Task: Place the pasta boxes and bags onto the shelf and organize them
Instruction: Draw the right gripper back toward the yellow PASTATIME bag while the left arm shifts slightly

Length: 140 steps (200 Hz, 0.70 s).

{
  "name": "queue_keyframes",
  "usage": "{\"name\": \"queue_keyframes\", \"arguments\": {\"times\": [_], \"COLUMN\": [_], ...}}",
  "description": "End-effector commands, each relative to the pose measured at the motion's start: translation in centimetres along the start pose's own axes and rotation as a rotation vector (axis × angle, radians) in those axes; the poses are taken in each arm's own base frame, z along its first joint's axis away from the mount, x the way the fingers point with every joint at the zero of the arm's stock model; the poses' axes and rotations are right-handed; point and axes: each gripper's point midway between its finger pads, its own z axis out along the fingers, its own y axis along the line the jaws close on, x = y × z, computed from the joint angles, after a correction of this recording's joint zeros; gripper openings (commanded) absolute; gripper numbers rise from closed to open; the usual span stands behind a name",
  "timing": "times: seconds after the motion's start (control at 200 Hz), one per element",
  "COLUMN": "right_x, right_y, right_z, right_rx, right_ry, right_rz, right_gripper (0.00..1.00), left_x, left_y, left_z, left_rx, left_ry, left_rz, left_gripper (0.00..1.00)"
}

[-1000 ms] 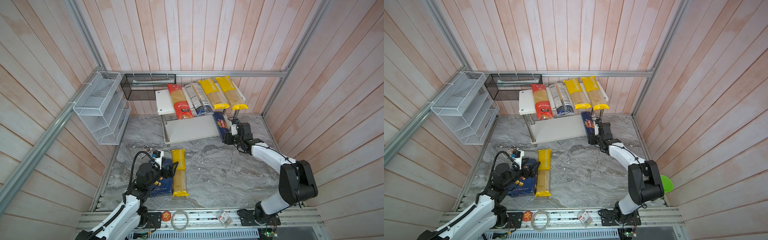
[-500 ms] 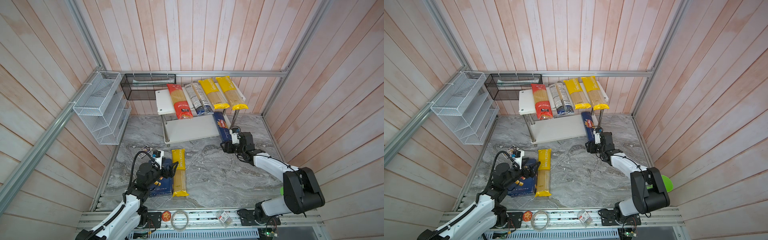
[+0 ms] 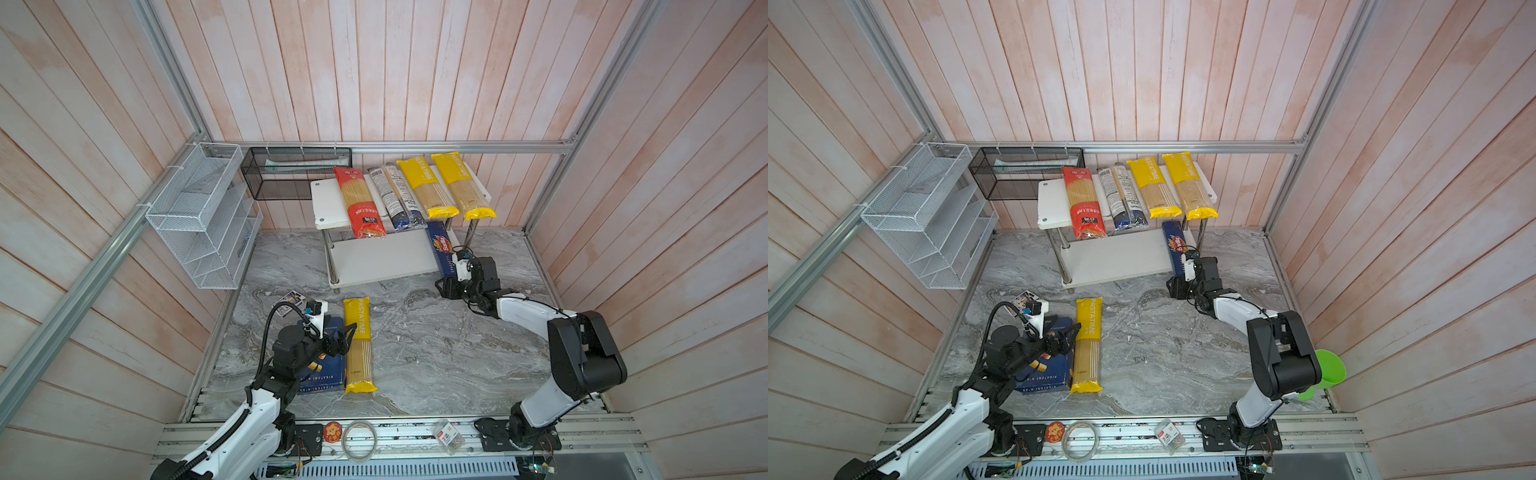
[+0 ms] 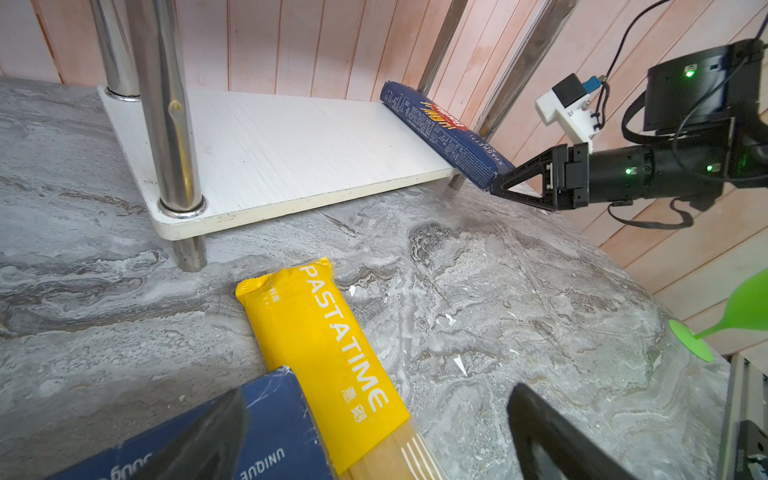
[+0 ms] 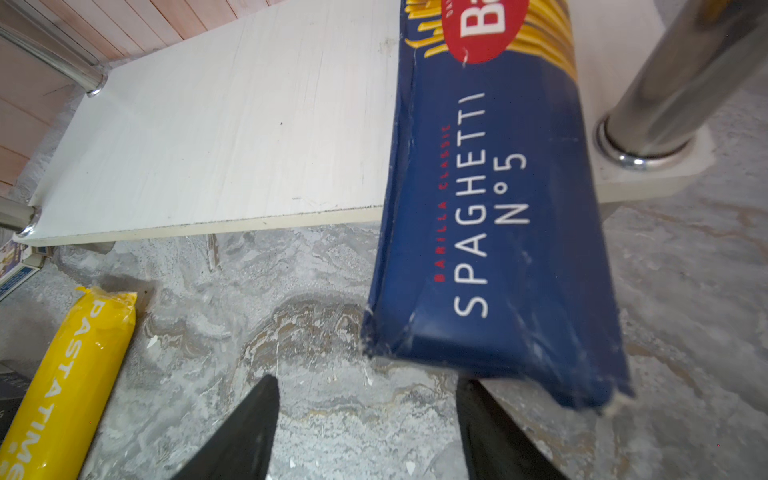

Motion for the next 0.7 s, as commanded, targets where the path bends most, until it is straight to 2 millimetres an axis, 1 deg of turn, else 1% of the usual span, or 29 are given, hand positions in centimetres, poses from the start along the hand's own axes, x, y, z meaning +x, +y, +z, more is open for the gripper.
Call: {"name": "queue_keyframes", "arguments": {"times": [0.0, 0.095, 0.175, 0.29, 0.365, 0.375, 0.39, 0.47, 0.475, 0.48, 0.495, 0.51, 0.535, 0.605, 0.695], "right_x": [-1.9, -1.8, -1.5, -0.1, 0.9, 0.8, 1.2, 2.3, 2.1, 2.4, 2.4, 2.8, 3.1, 4.5, 6.5], "right_y": [-0.6, -0.8, -0.4, 0.0, 0.8, 1.1, 1.2, 3.2, 3.5, 3.6, 4.1, 4.5, 5.3, 7.5, 10.4], "right_z": [0.4, 0.1, -0.5, -1.6, -2.8, -3.2, -3.3, -5.0, -5.3, -5.3, -5.8, -5.9, -6.5, -7.4, -8.0], "right_rx": [0.019, 0.031, 0.013, 0.001, -0.002, -0.004, 0.001, -0.008, -0.012, -0.012, -0.017, -0.018, -0.028, -0.048, -0.084], "right_ry": [-0.032, -0.032, -0.034, -0.018, -0.006, -0.014, -0.007, -0.017, -0.027, -0.019, -0.030, -0.022, -0.030, -0.022, 0.002], "right_rz": [-0.023, -0.018, -0.011, 0.002, -0.002, -0.006, -0.006, -0.027, -0.033, -0.030, -0.037, -0.037, -0.045, -0.056, -0.062], "right_gripper": [0.69, 0.70, 0.70, 0.70, 0.70, 0.70, 0.70, 0.70, 0.70, 0.70, 0.70, 0.70, 0.70, 0.70, 0.70], "left_x": [-0.6, -0.5, -0.5, -0.6, -0.8, -0.8, -1.0, -1.8, -2.0, -2.1, -2.4, -2.6, -3.0, -4.6, -5.0], "left_y": [-0.2, -0.2, -0.2, -0.2, -0.2, -0.2, -0.1, -0.2, -0.3, -0.2, -0.1, 0.0, 0.4, 0.9, 2.0], "left_z": [0.0, 0.0, 0.0, 0.0, -0.1, -0.1, -0.1, -0.3, -0.3, -0.3, -0.4, -0.5, -0.7, -1.5, -2.9], "left_rx": [0.006, 0.003, 0.003, 0.004, -0.001, -0.001, -0.005, -0.019, -0.019, -0.024, -0.036, -0.049, -0.081, -0.153, -0.244], "left_ry": [-0.018, -0.018, -0.017, -0.018, -0.023, -0.020, -0.022, -0.008, -0.010, -0.010, -0.012, -0.008, -0.001, 0.001, 0.019], "left_rz": [0.017, 0.018, 0.018, 0.018, 0.016, 0.015, 0.015, 0.006, 0.006, 0.005, -0.001, -0.006, -0.016, -0.028, -0.066], "left_gripper": [1.00, 0.99, 1.00, 1.00, 1.00, 1.00, 1.00, 1.00, 1.00, 1.00, 1.00, 0.99, 1.00, 1.00, 1.00]}}
